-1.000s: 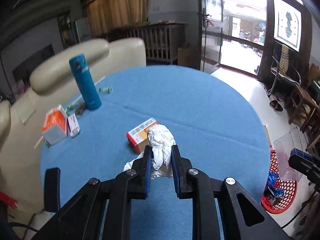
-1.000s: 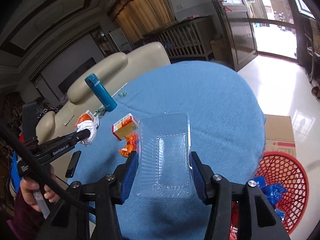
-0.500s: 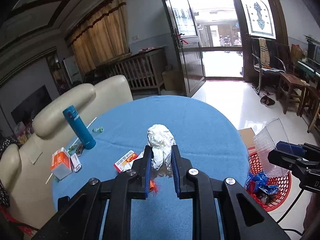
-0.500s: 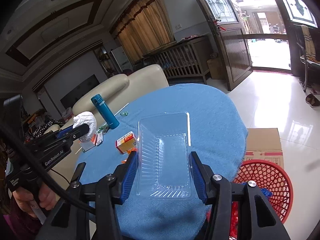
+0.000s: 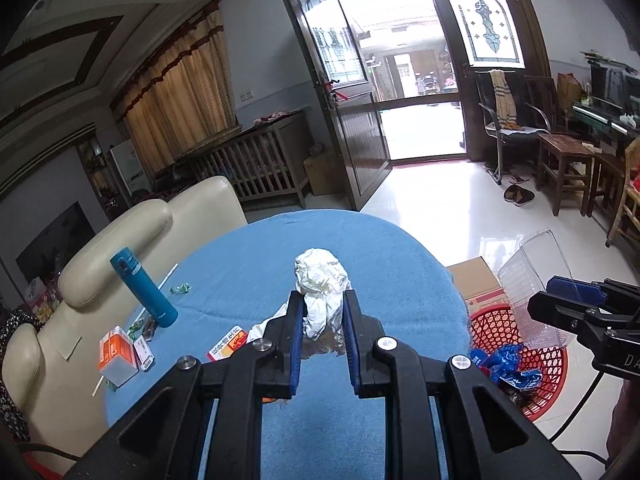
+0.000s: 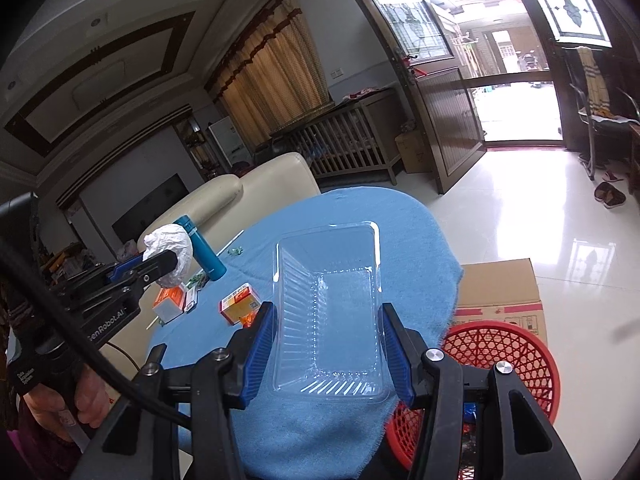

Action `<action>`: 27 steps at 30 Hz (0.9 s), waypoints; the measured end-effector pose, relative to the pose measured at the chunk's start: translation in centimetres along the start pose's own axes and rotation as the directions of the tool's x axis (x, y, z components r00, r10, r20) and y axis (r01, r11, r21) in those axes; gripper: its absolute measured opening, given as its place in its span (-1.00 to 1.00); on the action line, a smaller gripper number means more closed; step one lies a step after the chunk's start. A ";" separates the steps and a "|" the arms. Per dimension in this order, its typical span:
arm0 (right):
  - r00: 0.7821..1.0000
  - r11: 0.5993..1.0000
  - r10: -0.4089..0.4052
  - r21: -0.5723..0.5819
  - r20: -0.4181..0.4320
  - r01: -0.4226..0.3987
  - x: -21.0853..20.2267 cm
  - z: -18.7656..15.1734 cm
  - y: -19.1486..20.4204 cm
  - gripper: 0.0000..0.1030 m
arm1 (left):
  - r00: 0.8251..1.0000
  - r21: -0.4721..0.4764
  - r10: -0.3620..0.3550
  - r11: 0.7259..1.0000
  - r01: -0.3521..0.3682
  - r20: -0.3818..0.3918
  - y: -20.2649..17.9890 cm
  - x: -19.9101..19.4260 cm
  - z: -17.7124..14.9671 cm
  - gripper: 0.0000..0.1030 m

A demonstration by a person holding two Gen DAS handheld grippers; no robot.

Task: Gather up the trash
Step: 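Close the left tool on the tissue while the right tool lifts the clear tray, then carry the tissue in the left tool while the right tool carries the tray over the wastebasket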

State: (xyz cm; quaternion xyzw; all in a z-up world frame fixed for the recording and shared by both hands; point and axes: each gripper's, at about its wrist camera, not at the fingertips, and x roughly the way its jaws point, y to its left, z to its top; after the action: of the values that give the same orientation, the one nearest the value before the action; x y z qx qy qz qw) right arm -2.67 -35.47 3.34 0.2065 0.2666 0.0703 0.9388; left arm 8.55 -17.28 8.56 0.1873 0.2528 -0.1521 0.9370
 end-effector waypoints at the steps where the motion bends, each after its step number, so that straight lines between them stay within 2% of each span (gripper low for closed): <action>1: 1.000 1.000 -0.003 0.006 0.003 0.003 -0.2 0.0 -0.3 0.06 | 1.000 0.003 -0.004 1.000 0.004 0.000 -0.2 0.0 0.1 -0.61; 27: 0.997 0.994 -0.047 0.103 0.059 0.040 -3.6 -0.6 -4.3 0.06 | 0.999 0.088 -0.044 0.995 0.043 0.004 -5.1 -0.4 1.5 -0.61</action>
State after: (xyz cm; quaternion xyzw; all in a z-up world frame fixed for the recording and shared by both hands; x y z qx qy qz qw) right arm -5.90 -40.01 2.76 0.2504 0.2454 0.0297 0.9361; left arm 6.92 -22.38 8.55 0.2226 0.2472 -0.1840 0.9249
